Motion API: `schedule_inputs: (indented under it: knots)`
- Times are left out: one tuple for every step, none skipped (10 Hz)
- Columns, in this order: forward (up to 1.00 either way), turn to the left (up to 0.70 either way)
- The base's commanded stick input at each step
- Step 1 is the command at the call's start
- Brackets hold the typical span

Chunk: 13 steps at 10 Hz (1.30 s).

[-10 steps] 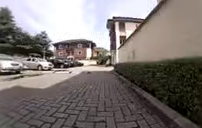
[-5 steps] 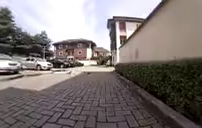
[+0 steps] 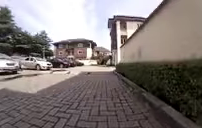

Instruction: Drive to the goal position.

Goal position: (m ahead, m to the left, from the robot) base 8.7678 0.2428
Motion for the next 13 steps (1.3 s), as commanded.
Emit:
schedule_inputs:
  knots:
    - [0.50, 0.00]
    - [0.50, 0.00]
    - [0.50, 0.00]
    - [0.50, 0.00]
    - [0.50, 0.00]
    - [0.50, 0.00]
    - [0.50, 0.00]
    - [0.50, 0.00]
    - [0.50, 0.00]
    - [0.50, 0.00]
    - [0.50, 0.00]
    - [0.50, 0.00]
    - [0.50, 0.00]
